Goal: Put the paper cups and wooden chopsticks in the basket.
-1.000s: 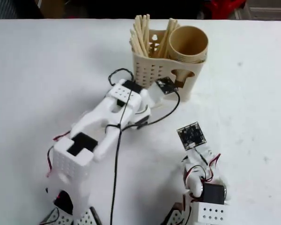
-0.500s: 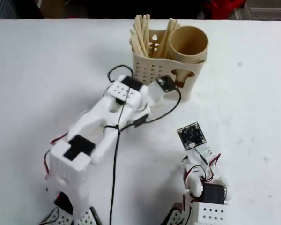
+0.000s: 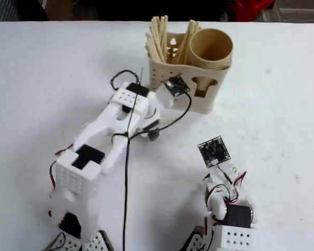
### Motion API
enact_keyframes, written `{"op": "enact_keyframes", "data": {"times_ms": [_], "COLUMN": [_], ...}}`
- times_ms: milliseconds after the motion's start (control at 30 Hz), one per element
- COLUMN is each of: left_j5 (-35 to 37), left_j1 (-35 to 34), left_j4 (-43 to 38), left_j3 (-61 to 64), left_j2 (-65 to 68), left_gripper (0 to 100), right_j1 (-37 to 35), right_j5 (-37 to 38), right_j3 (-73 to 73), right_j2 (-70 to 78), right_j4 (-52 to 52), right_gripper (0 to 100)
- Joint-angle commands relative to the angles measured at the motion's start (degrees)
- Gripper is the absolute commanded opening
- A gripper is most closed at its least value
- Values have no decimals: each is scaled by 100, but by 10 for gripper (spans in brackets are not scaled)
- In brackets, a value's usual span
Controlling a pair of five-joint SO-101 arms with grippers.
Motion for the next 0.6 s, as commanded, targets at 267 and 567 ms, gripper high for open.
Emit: {"op": "enact_keyframes", "data": {"times_ms": [267, 567], "left_j5": [-79, -70], "left_j1": [-4, -4], "left_j4": [290, 149], "left_j3": [18, 580], "left_j2": [-4, -901], "left_gripper": [23, 21], "right_j1": [31, 22], "right_j5": [70, 70], "right_j3": [44, 44], "right_j2": [-40, -40], "right_j4": [57, 57], "right_gripper": [19, 19]}}
